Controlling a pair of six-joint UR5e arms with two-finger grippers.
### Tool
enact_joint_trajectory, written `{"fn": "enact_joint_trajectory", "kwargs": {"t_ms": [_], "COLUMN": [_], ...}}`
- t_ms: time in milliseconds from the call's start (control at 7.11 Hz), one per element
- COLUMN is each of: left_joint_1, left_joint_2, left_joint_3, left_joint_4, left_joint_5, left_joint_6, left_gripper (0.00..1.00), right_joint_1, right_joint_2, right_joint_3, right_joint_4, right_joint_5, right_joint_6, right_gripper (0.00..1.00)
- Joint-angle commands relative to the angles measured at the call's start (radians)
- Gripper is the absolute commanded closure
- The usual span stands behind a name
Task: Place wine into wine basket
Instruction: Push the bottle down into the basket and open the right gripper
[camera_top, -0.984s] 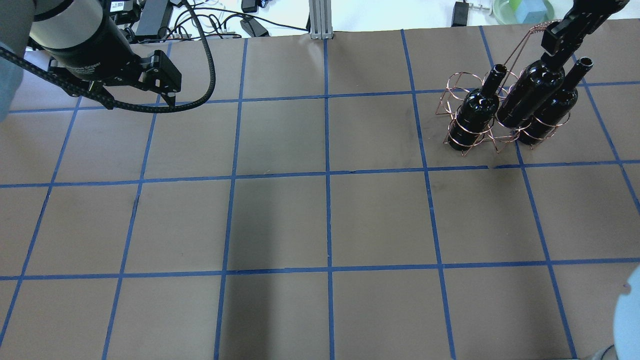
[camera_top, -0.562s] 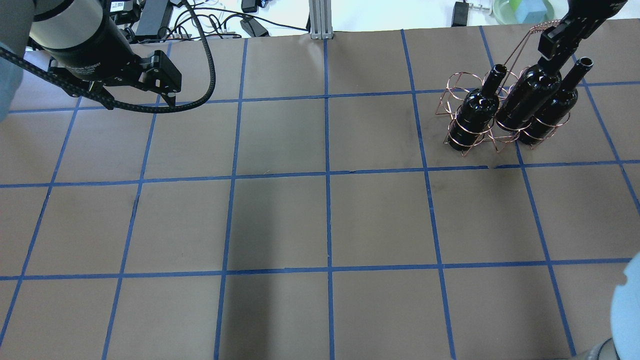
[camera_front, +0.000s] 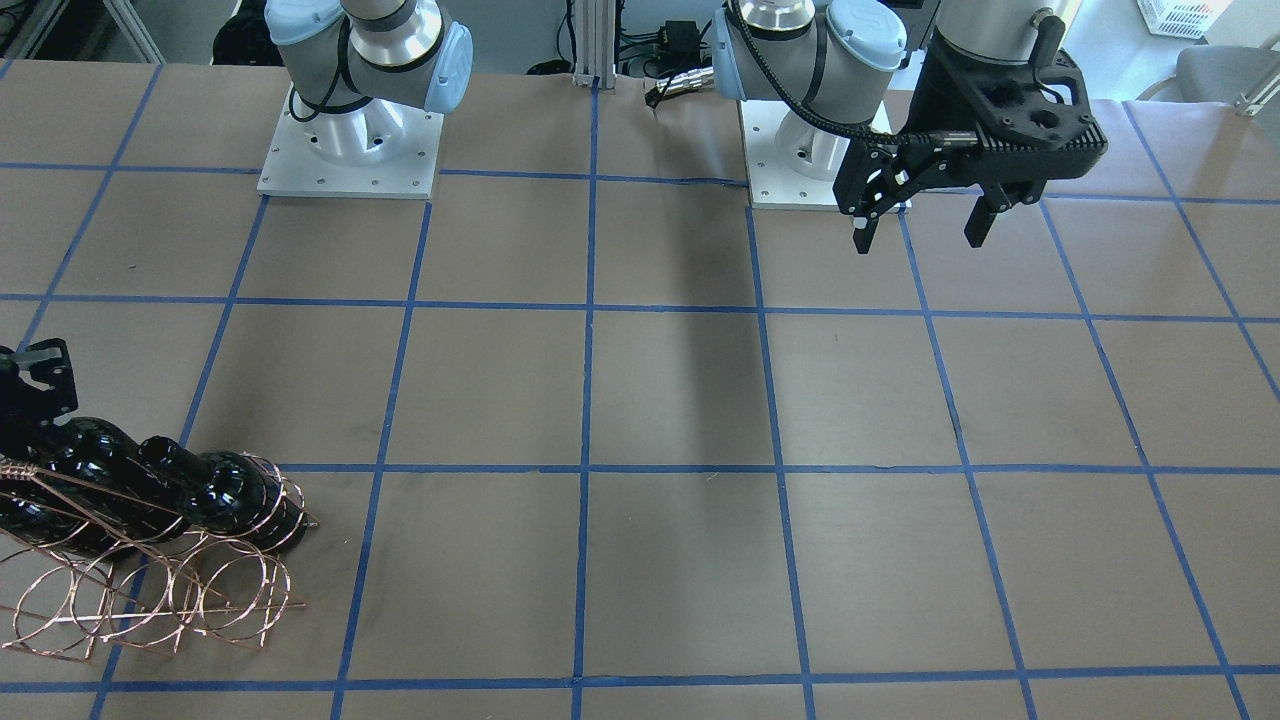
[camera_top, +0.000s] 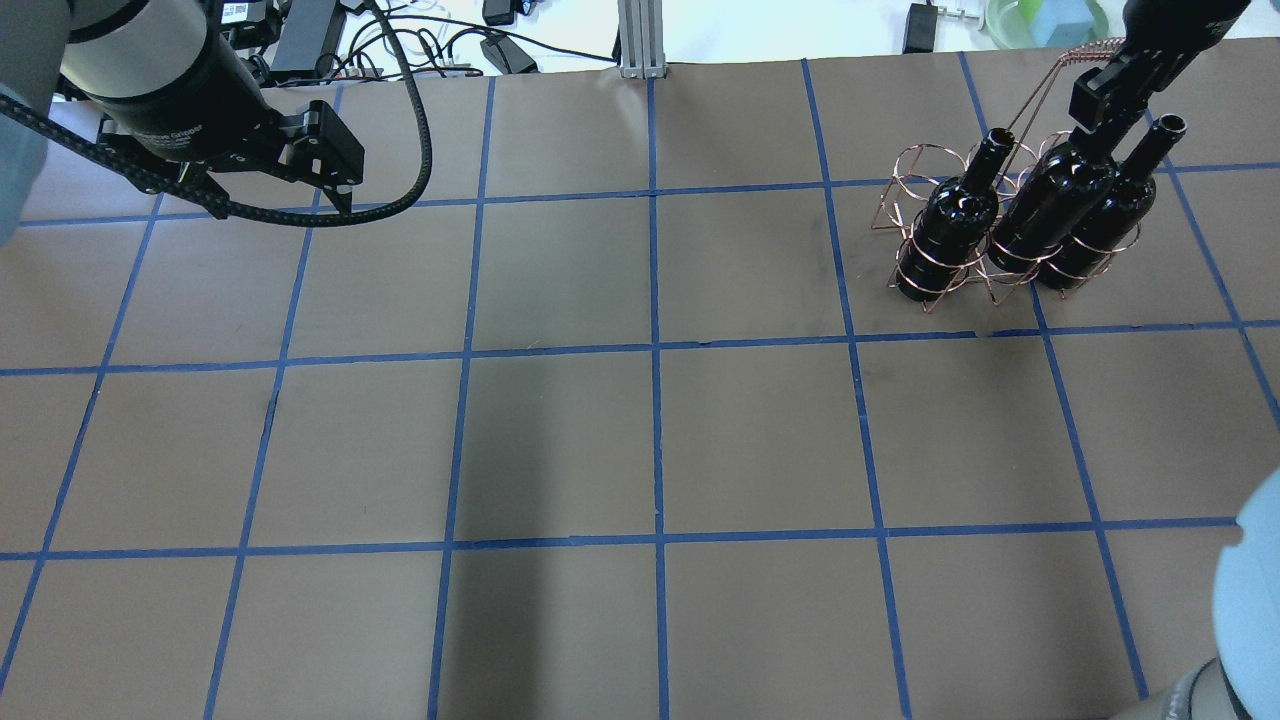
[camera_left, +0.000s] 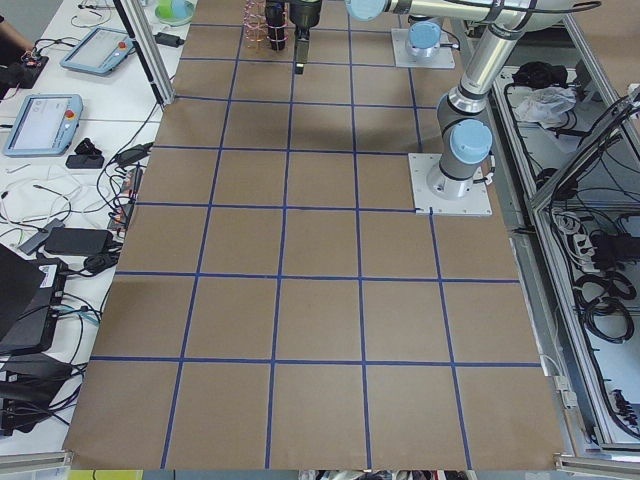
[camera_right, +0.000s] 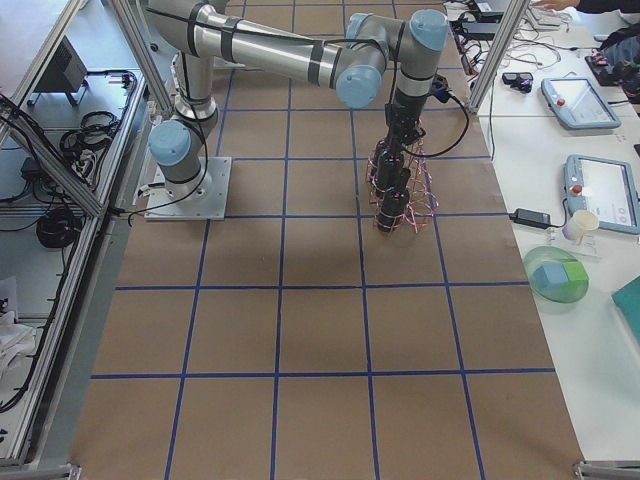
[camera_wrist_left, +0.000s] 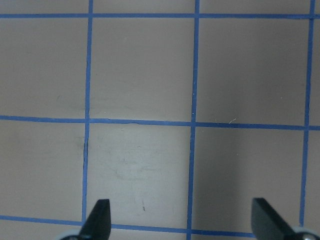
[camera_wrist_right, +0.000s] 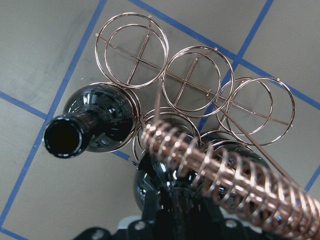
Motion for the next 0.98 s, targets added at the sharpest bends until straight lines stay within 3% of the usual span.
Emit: {"fn": "enact_joint_trajectory", "kwargs": {"t_ms": [0,844], "left_joint_1": [0.000,0.000], "left_joint_2": [0.000,0.000], "left_joint_3": [0.000,0.000], "left_joint_4": [0.000,0.000], "left_joint_5": [0.001,0.001], "left_joint_6": [0.000,0.000], "left_gripper": [0.00,0.00], "right_joint_1": [0.000,0.002], "right_joint_2": [0.010,0.039], "right_joint_3": [0.000,0.006], "right_joint_4": [0.000,-0.003], "right_joint_5": [-0.002,-0.003], "right_joint_6": [-0.013,-0.031], "right_gripper": [1.00,1.00]}}
